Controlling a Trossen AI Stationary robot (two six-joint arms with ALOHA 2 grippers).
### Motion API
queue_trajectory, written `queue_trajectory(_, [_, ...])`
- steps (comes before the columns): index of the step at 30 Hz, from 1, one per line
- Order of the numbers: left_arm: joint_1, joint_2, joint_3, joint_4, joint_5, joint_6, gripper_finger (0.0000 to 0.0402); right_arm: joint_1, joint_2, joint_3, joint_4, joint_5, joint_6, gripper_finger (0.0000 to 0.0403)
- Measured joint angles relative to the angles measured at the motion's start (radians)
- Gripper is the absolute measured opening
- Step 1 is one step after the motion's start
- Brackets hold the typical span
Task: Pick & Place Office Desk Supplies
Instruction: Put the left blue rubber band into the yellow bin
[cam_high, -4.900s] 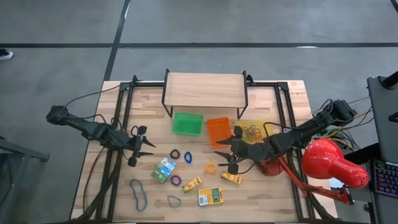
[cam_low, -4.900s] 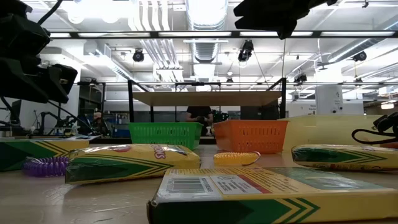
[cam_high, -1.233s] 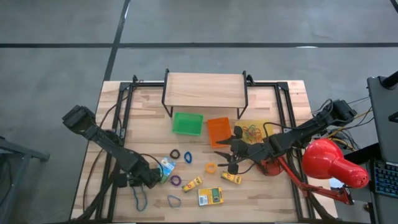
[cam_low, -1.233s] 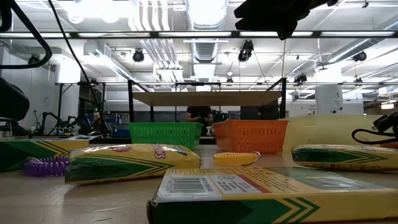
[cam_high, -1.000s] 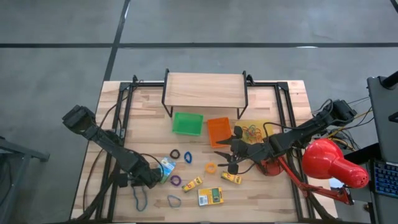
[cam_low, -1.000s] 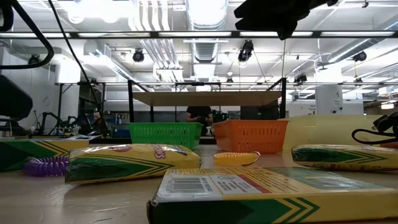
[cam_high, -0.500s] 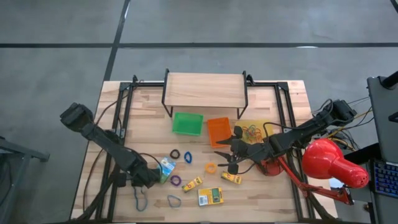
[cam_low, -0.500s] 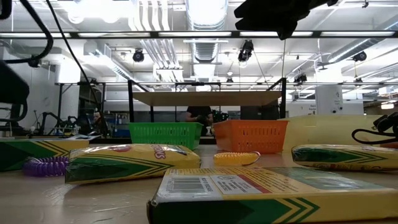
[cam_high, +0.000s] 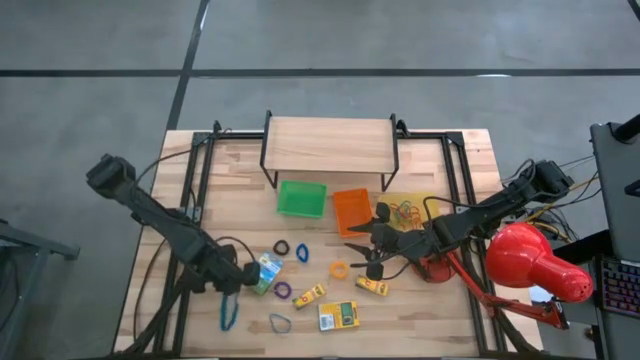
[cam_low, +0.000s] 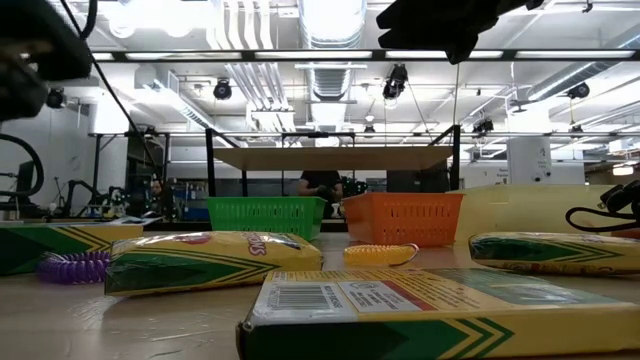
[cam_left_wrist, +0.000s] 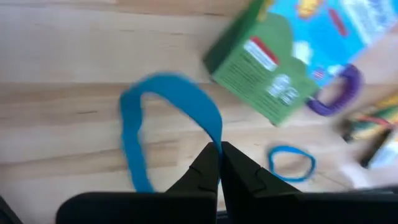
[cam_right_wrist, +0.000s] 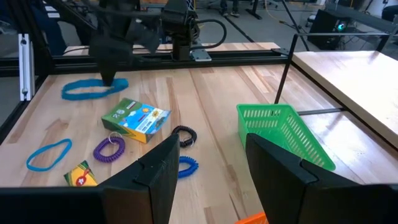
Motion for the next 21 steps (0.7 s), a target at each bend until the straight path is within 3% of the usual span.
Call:
queue_trajectory(10, [-0.001, -0.017, 0.198, -0.226, -0.179, 0.145, 0.0008, 0.0, 0.0, 0.0, 0.0, 0.0, 0.0, 0.0183])
queue_trajectory(15, [0.0, -0.018, 0.322, -0.346, -0.367, 0.256, 0.0008, 0.0, 0.0, 0.0, 0.0, 0.0, 0.0, 0.0183])
queue_trajectory(21, [0.004, -0.018, 0.389, -0.388, -0.649, 0.5, 0.0008, 0.0, 0.0, 0.0, 0.0, 0.0, 0.0, 0.0183])
